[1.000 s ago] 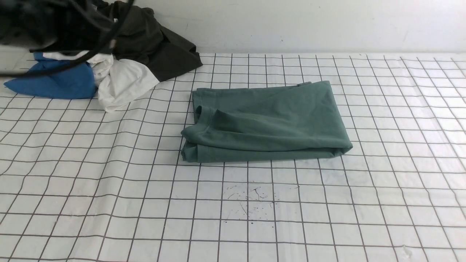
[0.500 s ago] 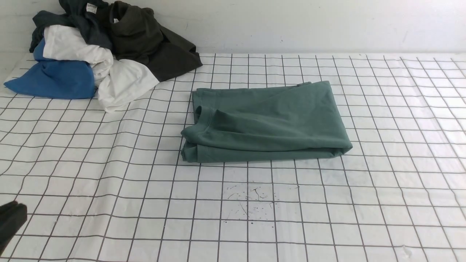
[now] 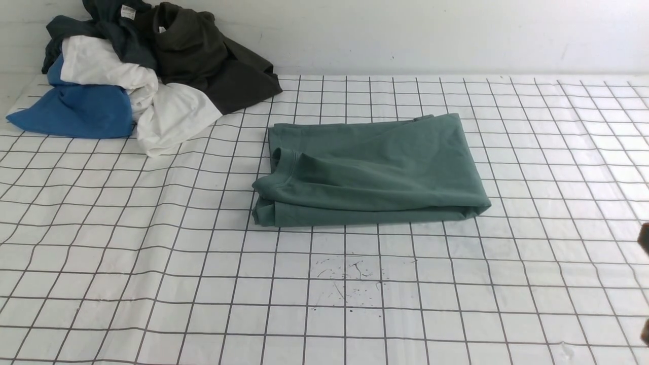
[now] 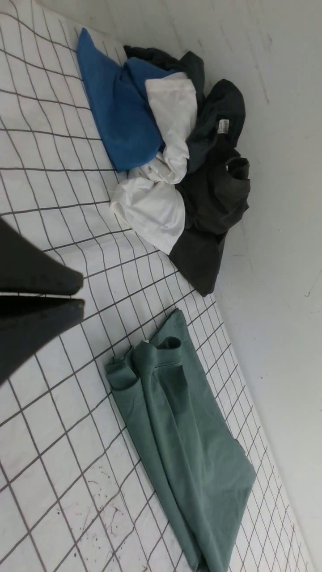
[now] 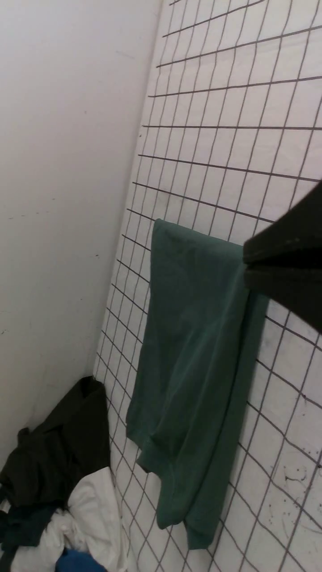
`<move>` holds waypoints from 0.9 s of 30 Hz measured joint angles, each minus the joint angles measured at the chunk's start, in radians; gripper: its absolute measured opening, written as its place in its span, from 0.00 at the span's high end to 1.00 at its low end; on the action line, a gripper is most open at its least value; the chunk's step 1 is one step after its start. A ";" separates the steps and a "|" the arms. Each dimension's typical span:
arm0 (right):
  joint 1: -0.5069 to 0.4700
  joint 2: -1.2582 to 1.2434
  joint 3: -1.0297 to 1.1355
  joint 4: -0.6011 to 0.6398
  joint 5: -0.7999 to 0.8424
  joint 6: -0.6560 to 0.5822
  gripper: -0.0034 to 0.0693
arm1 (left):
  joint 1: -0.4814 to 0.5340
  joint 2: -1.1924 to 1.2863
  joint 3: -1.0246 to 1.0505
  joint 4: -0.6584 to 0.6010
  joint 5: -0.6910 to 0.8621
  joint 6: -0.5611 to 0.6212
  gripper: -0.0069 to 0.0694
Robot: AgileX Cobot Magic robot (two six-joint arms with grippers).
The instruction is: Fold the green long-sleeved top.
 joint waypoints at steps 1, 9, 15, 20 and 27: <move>0.000 -0.003 0.029 0.000 -0.010 0.000 0.97 | 0.000 0.000 0.001 0.000 0.009 0.000 0.92; -0.005 -0.443 0.282 0.000 0.052 -0.001 0.97 | 0.000 0.000 0.002 0.000 0.018 0.000 0.92; -0.091 -0.540 0.312 0.000 0.182 -0.001 0.97 | 0.000 -0.003 0.003 0.001 0.023 0.000 0.92; -0.232 -0.541 0.310 -0.037 0.242 -0.001 0.97 | 0.000 -0.003 0.003 0.000 0.042 0.000 0.92; -0.289 -0.541 0.308 -0.072 0.247 -0.001 0.97 | 0.000 -0.003 0.003 0.000 0.042 0.000 0.92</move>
